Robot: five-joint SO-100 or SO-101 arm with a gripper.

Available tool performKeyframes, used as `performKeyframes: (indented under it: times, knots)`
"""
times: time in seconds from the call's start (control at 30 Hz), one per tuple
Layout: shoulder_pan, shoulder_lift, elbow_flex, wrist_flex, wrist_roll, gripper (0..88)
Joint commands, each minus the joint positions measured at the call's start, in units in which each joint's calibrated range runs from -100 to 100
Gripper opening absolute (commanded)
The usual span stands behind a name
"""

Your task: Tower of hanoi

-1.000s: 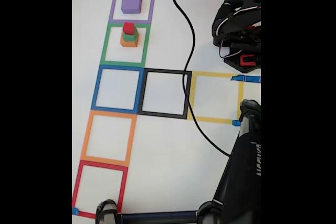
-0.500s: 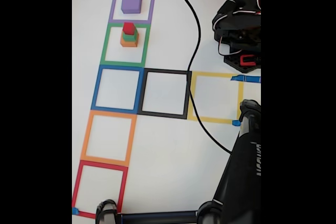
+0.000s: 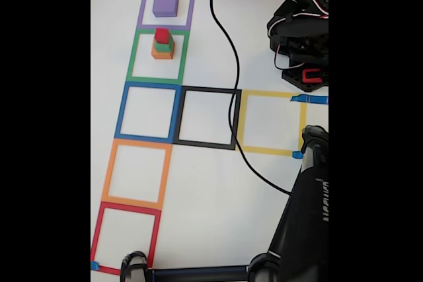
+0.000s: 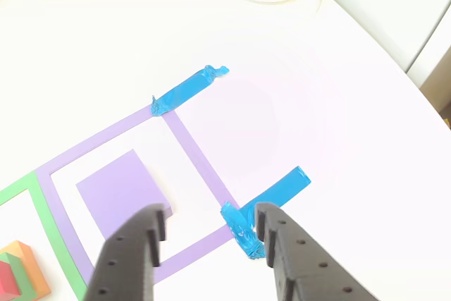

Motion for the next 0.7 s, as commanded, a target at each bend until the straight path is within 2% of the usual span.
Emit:
performKeyframes:
  times: [0.0, 0.37, 0.67]
  knots:
    - [-0.44, 1.53, 3.41, -9.41, 0.0, 25.4]
    - [-3.89, 16.71, 13.32, -38.96, 0.0, 29.1]
    - [-6.0, 27.61, 16.5, -54.92, 0.0, 32.6]
